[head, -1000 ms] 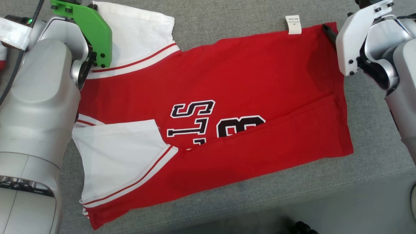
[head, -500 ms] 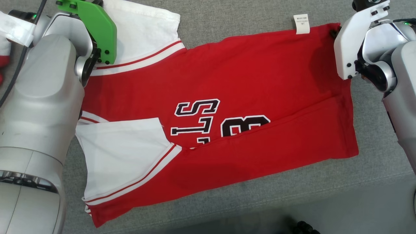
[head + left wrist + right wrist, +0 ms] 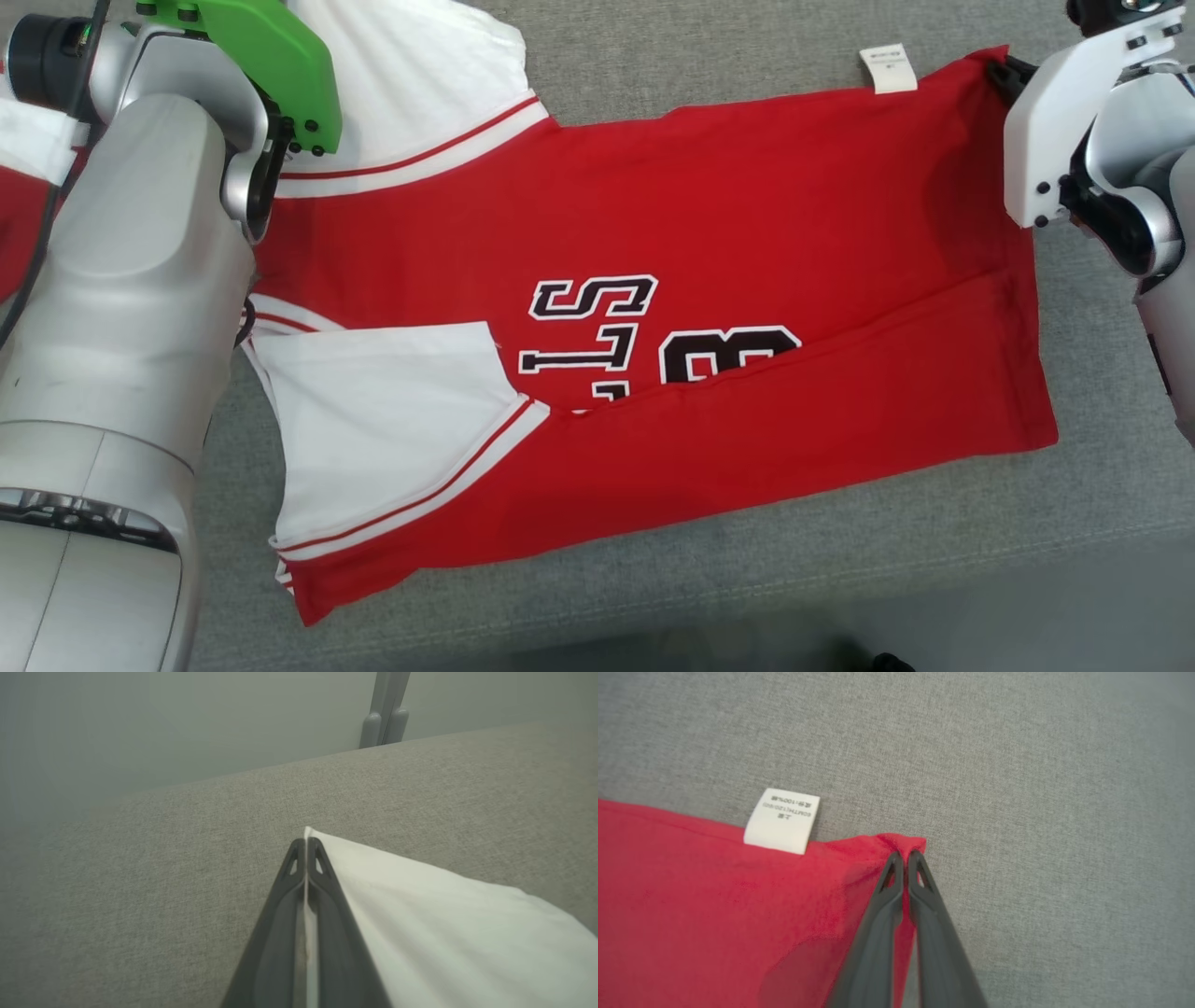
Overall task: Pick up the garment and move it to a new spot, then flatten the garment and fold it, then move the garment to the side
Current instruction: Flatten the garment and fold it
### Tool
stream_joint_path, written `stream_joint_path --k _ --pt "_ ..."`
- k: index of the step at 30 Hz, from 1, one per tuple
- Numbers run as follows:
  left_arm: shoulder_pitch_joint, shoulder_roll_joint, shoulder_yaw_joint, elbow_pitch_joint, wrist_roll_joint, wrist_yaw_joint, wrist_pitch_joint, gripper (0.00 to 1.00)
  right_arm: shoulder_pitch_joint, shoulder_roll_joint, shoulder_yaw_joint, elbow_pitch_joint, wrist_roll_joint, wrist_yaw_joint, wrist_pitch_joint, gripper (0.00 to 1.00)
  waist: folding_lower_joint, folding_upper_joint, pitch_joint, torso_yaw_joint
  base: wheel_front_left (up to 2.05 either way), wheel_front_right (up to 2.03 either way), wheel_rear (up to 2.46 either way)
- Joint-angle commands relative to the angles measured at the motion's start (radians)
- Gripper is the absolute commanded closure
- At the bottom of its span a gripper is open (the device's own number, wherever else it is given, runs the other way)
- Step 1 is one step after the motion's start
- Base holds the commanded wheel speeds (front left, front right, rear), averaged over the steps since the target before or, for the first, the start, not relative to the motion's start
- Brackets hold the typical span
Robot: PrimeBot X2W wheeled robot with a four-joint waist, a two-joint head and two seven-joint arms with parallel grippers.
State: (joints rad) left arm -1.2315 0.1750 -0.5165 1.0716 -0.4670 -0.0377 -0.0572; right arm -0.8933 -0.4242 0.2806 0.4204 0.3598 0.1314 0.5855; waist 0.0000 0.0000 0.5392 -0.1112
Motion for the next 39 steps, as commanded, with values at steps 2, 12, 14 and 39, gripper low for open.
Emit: stream_joint_path --k 2,12,14,39 --pt "0.019 0.001 0.003 -0.011 -0.002 0.011 -0.033 1.00 0.022 -0.010 -0.017 -0.006 0.007 -0.001 -0.014 1.00 0.0000 0.0000 -0.019 0.025 0.00 0.00 0.00" --pt "0.166 -0.011 0.022 -0.113 -0.039 0.018 -0.165 1.00 0.149 -0.038 -0.065 -0.066 0.035 -0.001 -0.037 1.00 0.0000 0.0000 -0.108 0.075 0.00 0.00 0.00" --pt "0.228 -0.008 0.025 -0.155 -0.047 0.022 -0.179 1.00 0.183 -0.048 -0.064 -0.085 0.042 -0.001 -0.038 1.00 0.0000 0.0000 -0.134 0.081 0.00 0.00 0.00" --pt "1.027 0.144 0.041 -0.955 -0.133 0.283 -0.025 1.00 0.390 -0.270 0.189 -0.188 0.128 -0.001 -0.111 1.00 0.0000 0.0000 -0.333 0.079 0.00 0.00 0.00"
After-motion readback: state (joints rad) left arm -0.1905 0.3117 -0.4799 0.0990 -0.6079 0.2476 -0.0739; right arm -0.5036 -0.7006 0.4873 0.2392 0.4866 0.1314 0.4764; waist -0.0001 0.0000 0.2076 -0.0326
